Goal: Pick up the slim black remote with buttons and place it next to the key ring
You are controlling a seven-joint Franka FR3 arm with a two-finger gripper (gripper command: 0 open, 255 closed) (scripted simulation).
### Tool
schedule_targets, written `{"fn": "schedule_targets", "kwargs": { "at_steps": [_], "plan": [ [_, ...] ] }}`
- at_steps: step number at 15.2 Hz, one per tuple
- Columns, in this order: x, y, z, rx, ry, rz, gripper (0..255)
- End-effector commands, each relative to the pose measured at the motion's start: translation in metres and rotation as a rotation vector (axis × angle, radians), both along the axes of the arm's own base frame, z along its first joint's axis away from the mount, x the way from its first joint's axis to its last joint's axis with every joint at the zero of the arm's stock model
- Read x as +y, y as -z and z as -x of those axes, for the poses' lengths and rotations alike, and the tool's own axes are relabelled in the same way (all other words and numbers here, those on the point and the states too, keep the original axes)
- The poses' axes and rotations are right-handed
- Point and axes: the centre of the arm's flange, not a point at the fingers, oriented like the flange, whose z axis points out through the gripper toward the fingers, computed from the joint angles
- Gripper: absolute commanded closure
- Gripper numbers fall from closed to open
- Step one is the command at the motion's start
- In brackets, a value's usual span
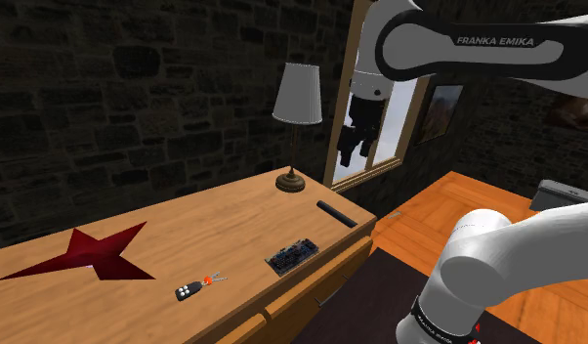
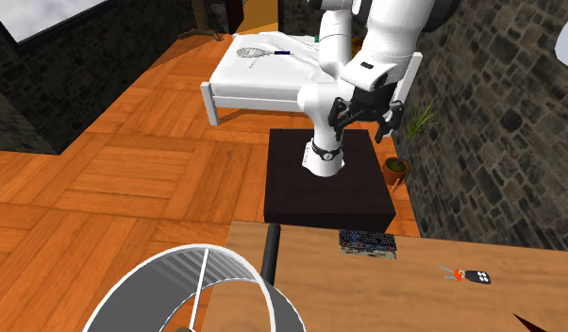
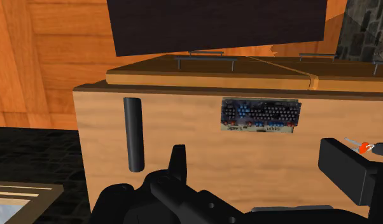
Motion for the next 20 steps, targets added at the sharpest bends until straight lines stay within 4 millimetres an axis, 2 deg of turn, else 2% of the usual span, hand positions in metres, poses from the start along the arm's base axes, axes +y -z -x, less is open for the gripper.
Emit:
{"fn": "schedule_targets", "kwargs": {
  "at_steps": [1,20],
  "plan": [
    [0.0,0.0,0.0,0.0,0.0,0.0,0],
    [-0.156,0.192,-0.077,0.013,0.098,-0.082,0]
  ]
}}
